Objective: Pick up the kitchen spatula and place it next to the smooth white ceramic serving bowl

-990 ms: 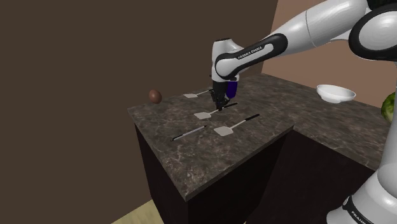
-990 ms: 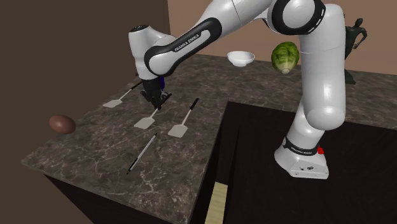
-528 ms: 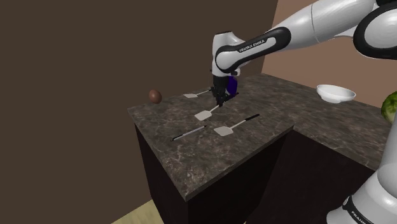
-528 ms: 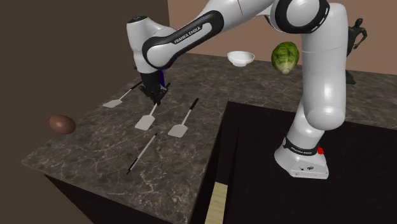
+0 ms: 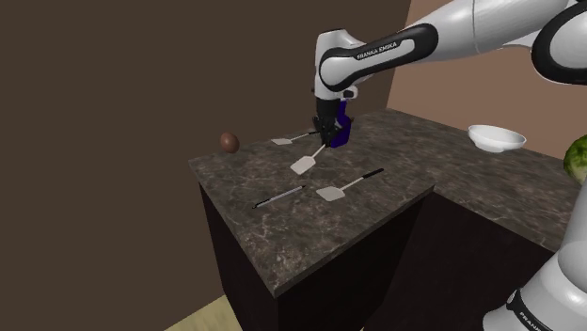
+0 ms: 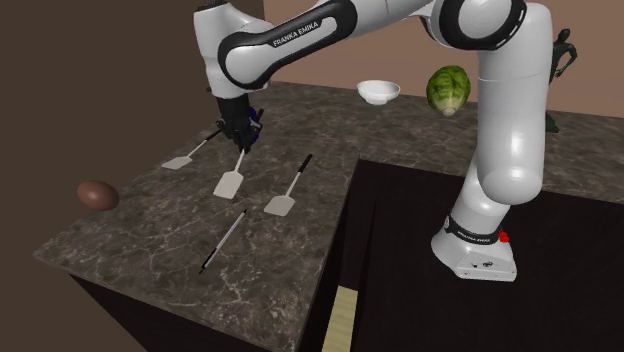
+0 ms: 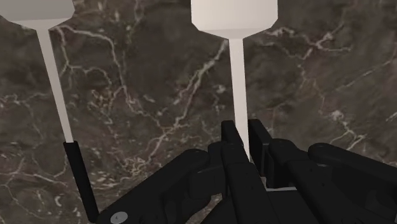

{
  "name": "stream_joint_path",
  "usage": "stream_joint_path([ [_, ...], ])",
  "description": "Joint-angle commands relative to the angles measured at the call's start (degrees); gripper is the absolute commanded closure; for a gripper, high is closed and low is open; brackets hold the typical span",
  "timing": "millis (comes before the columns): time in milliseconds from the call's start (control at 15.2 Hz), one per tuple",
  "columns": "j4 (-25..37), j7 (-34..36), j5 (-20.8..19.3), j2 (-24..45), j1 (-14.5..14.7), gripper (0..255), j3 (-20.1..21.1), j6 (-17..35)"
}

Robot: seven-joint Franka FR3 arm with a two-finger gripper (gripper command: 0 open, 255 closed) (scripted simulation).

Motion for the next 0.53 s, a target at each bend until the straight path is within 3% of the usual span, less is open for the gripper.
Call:
stream_joint_path([
  [0,1.2,-0.1,0.2,-0.3,0.1,255,0.1,-1.5],
  [462,5.5,-0.7,0.6,-1.1,0.2,255,0.3,-6.5],
])
